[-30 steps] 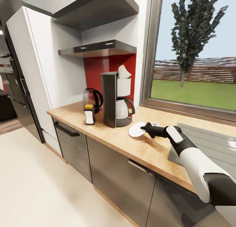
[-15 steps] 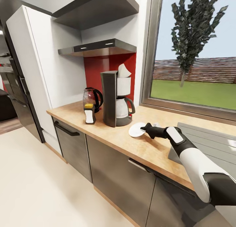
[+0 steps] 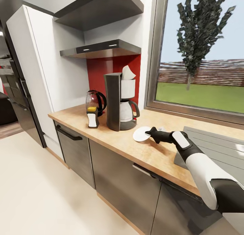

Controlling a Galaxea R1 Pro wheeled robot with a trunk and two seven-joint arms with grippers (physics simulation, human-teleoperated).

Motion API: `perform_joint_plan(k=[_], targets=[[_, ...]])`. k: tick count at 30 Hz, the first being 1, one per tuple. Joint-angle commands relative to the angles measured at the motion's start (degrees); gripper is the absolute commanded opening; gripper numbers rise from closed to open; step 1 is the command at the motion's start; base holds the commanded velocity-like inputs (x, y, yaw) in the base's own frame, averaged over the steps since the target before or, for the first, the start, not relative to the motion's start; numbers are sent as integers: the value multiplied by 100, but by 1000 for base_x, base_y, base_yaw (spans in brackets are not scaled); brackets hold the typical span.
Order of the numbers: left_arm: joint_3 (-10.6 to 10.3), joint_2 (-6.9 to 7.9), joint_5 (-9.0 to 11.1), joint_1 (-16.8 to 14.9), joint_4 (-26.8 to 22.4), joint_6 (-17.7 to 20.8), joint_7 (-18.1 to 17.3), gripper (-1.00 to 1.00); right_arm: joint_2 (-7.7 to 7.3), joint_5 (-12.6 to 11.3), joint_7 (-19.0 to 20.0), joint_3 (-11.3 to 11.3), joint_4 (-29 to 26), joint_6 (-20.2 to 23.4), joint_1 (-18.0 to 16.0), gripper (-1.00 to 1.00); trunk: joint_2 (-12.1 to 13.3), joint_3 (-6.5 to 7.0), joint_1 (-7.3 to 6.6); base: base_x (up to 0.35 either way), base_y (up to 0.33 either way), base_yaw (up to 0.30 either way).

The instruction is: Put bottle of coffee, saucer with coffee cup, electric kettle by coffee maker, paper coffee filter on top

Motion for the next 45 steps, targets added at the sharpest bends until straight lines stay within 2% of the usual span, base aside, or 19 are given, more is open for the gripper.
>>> perform_joint_plan(k=[1, 11, 12, 26, 45], targets=[[-20, 1, 34, -3, -2, 60, -17, 100, -4, 225, 32, 64, 16, 5, 2, -100, -2, -8, 0, 0, 0, 0], [-20, 1, 34, -3, -2, 60, -17, 100, -4, 225, 32, 64, 17, 5, 2, -100, -2, -8, 0, 0, 0, 0], [-20, 1, 34, -3, -2, 60, -17, 100, -4, 225, 32, 64, 17, 5, 2, 100, -2, -8, 0, 0, 0, 0], [-20, 1, 34, -3, -2, 60, -19, 100, -4, 225, 32, 64, 17, 0, 2, 100, -2, -8, 0, -11, -12, 0], [-20, 1, 34, -3, -10, 60, -18, 100, -9, 212, 38, 64, 11, -13, 2, 100, -2, -8, 0, -177, -112, 0]])
